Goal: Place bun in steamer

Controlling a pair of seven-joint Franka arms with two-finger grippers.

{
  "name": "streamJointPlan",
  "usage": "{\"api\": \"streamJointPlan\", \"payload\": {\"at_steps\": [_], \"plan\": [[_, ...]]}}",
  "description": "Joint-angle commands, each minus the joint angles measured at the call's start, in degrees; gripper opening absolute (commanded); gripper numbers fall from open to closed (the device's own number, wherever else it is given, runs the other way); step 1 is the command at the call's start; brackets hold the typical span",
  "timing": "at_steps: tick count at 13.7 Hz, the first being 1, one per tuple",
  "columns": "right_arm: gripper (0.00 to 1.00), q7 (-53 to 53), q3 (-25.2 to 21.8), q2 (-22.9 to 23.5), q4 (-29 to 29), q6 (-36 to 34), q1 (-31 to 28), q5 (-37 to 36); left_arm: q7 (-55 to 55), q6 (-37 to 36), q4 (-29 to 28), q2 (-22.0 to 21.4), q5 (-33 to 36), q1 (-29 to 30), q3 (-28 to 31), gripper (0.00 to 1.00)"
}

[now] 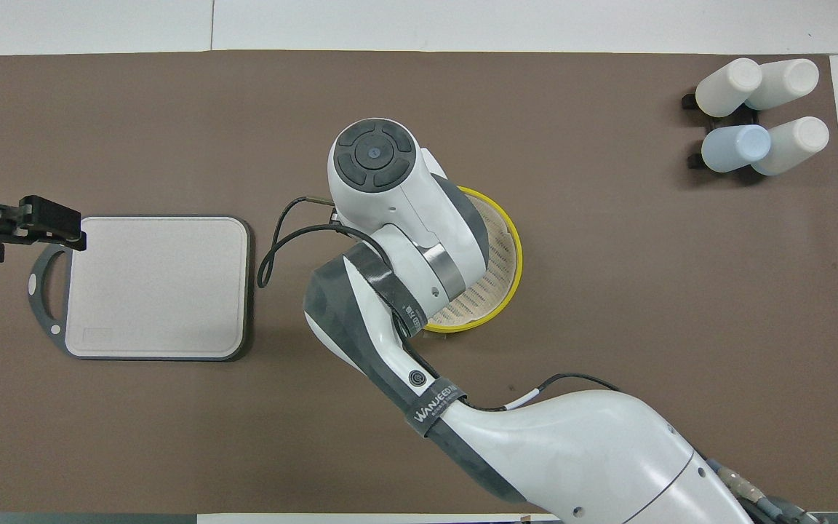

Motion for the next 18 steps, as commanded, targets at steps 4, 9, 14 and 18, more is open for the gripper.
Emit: {"api": "streamJointPlan", "payload": {"at_steps": [4,9,14,18], "plan": [[0.18,0.3,0.3,-2.3,-2.8,0.1,-0.6,0.0,0.8,2.1,-2.1,-1.3,0.7,0.3,-0.8,1.00],[1.00,0.2,0.2,-2.4,-2.1,-0.5,-0.8,-0.2,0.4,2.1,-1.7,-0.9,0.6,0.0,-0.8,1.00],[1.00,-13.9,0.1,-10.2,-2.1,-6.6,-7.7,-1.6,0.7,1.8,-2.0,-1.1,0.6,0.0,-0.8,1.00],[1.00,-35.2,0.1,-14.9,-2.1,-10.9,-17.1,-3.7,0.3,1.8,-2.1,-1.6,0.6,0.3,-0.8,1.00]]}}
